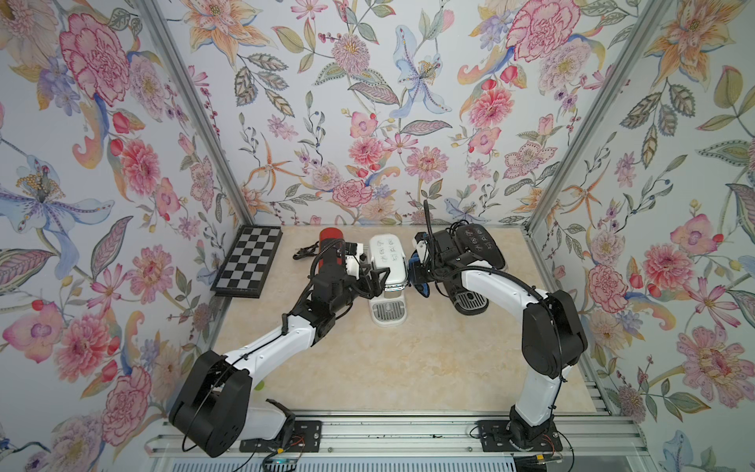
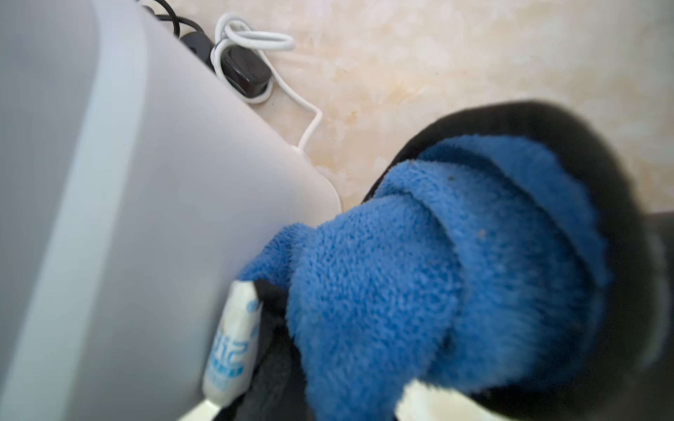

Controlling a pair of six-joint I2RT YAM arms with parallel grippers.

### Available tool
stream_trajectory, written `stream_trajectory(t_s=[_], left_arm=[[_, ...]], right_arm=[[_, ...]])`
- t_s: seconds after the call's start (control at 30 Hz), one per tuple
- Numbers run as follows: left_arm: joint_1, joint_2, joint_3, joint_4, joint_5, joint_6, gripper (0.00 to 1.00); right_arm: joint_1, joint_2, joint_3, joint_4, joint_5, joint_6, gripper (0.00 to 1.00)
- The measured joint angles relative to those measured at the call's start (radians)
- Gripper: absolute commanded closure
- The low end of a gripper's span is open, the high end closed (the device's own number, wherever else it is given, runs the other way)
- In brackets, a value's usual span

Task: Wipe the surface of a coffee machine
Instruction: Wipe the dirt from the surface of the coffee machine.

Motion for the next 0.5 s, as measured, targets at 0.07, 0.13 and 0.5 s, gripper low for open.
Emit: stream_trajectory(t_s=[0.07, 0.13, 0.5], left_arm=[[0.0, 0.0, -0.002, 0.002, 0.0, 0.0, 0.26], [0.0, 0.0, -0.006, 0.011, 0.001, -0.001, 0.26], [0.002, -0.007, -0.029, 0.045, -0.004, -0.012, 0.27]], right_arm=[[0.025, -0.019, -0.071, 0.017, 0.007, 0.021, 1.0], [0.06, -0.028, -0.129, 0.039, 0.006, 0.042, 1.0], [0.162, -0.064, -0.348, 0.289, -0.085, 0.175, 1.0]])
